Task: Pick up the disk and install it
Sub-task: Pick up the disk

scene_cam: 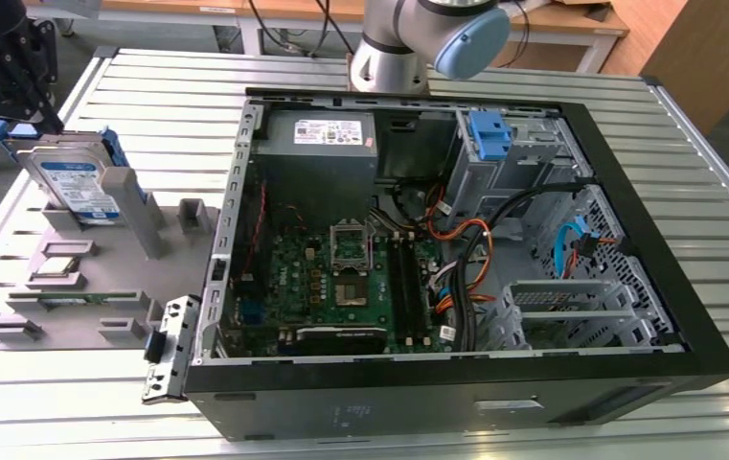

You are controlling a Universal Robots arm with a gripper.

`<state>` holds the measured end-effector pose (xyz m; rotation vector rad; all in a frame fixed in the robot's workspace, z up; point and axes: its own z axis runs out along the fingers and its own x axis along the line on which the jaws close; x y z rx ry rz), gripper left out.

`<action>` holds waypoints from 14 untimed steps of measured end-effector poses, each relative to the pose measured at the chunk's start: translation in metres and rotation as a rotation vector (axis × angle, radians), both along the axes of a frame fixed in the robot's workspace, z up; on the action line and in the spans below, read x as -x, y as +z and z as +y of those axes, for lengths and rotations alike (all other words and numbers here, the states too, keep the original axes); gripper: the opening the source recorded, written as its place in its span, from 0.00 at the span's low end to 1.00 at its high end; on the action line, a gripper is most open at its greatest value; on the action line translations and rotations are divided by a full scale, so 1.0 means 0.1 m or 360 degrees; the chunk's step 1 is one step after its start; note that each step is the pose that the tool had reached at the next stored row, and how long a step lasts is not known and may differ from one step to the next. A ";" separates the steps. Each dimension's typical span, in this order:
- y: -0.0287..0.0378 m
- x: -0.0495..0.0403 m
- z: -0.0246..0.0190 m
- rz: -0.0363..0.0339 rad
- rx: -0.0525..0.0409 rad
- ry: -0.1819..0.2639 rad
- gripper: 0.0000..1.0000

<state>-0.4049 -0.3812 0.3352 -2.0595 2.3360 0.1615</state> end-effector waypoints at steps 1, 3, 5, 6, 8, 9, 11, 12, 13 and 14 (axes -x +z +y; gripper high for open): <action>0.000 0.000 0.000 0.0000 0.0000 0.0000 0.10; 0.001 0.000 0.000 0.0000 0.0000 0.0000 0.10; 0.000 0.000 0.001 0.0000 0.0000 0.0000 0.10; 0.001 0.000 0.001 0.0000 0.0000 0.0000 0.10; 0.000 0.000 0.001 0.0000 0.0000 0.0000 0.11; 0.000 0.000 0.001 0.0000 0.0000 0.0000 0.17; 0.000 0.000 0.001 0.0000 0.0000 0.0000 0.23; 0.000 0.000 0.001 0.0000 0.0000 0.0000 0.29; 0.000 0.000 0.001 0.0000 0.0000 0.0000 0.35; -0.001 0.000 0.001 0.0000 0.0000 0.0000 0.41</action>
